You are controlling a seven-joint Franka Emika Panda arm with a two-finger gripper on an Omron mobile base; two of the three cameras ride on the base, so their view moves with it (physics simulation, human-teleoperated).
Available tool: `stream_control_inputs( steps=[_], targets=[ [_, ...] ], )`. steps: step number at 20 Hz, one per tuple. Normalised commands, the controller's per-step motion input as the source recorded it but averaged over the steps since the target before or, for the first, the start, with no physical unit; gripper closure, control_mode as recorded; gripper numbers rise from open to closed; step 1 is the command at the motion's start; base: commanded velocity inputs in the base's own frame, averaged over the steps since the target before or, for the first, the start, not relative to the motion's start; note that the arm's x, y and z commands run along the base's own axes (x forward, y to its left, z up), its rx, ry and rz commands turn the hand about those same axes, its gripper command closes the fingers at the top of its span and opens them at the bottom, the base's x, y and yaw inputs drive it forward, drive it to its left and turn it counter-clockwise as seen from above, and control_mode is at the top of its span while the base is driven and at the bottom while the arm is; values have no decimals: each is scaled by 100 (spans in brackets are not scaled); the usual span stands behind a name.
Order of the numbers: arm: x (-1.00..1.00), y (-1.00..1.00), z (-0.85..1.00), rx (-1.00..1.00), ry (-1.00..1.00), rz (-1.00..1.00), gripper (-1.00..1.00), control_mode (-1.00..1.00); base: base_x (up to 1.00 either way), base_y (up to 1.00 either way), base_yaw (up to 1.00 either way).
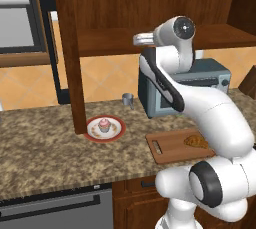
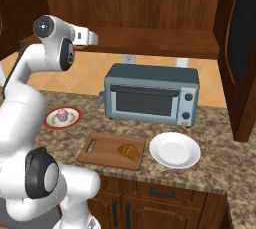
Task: From the different types of pastries on the counter, select a croissant and place it on the cutting board. Then retrieve a jar of jam from the cabinet and place it alongside the croissant on the cutting board.
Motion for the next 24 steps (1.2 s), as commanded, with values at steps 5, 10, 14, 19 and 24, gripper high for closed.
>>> stream_control_inputs(
  steps=[5, 10, 14, 19, 24],
  targets=[
    [-90, 1, -2, 0, 0, 0, 100, -100, 0, 0, 0],
    [-100, 2, -14, 0, -1, 0, 100, -100, 0, 0, 0],
    [-100, 9, -17, 0, -3, 0, 100, -100, 0, 0, 0],
    [-99, 4, -16, 2, -2, 0, 100, -100, 0, 0, 0],
    [-74, 0, -39, 5, -1, 0, 100, -100, 0, 0, 0]
  ],
)
